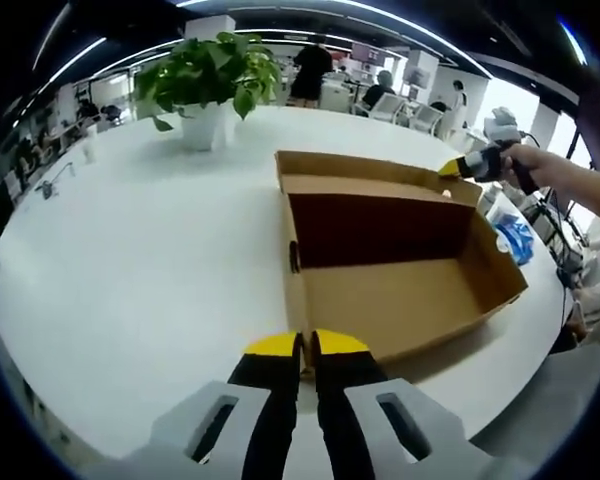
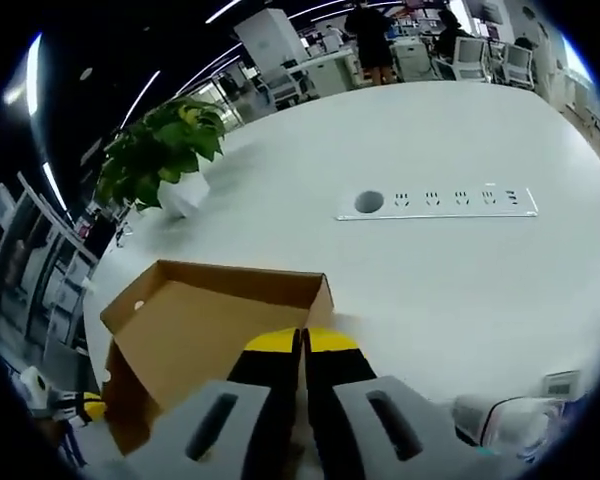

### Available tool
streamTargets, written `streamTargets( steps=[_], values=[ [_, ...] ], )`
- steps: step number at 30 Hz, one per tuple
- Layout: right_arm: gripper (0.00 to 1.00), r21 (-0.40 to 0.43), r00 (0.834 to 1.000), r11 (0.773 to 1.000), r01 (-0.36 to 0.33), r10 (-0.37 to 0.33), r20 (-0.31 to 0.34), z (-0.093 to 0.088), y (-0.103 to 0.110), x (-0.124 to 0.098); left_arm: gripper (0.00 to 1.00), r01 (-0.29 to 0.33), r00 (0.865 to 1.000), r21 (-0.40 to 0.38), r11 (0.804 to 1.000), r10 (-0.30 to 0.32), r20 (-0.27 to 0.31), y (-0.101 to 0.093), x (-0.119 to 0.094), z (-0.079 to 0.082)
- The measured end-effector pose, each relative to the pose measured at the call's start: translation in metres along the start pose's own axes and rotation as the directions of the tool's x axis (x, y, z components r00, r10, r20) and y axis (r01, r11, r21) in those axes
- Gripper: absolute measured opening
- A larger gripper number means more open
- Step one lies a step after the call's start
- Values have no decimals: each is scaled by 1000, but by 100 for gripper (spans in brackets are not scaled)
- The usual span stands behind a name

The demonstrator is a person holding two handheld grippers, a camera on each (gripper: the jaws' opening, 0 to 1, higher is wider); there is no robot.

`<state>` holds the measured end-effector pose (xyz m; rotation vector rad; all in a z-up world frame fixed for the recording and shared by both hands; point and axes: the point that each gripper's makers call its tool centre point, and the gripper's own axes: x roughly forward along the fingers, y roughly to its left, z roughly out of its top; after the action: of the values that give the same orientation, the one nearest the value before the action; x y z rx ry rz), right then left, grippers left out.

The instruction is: Operate the shoe box by opening the lid, removing the specified soft item, and placing it in the target area until the item is outside and the box remains undamaged.

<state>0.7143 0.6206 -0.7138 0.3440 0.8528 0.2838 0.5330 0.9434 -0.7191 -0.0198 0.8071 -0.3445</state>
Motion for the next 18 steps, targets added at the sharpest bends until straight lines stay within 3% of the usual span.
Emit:
streamTargets(
  steps=[18],
  values=[
    [0,-55,998,998,-31,35,60,17,13,-27,2,5,1000,-8,1000,-5,7,0,0,0]
  ],
)
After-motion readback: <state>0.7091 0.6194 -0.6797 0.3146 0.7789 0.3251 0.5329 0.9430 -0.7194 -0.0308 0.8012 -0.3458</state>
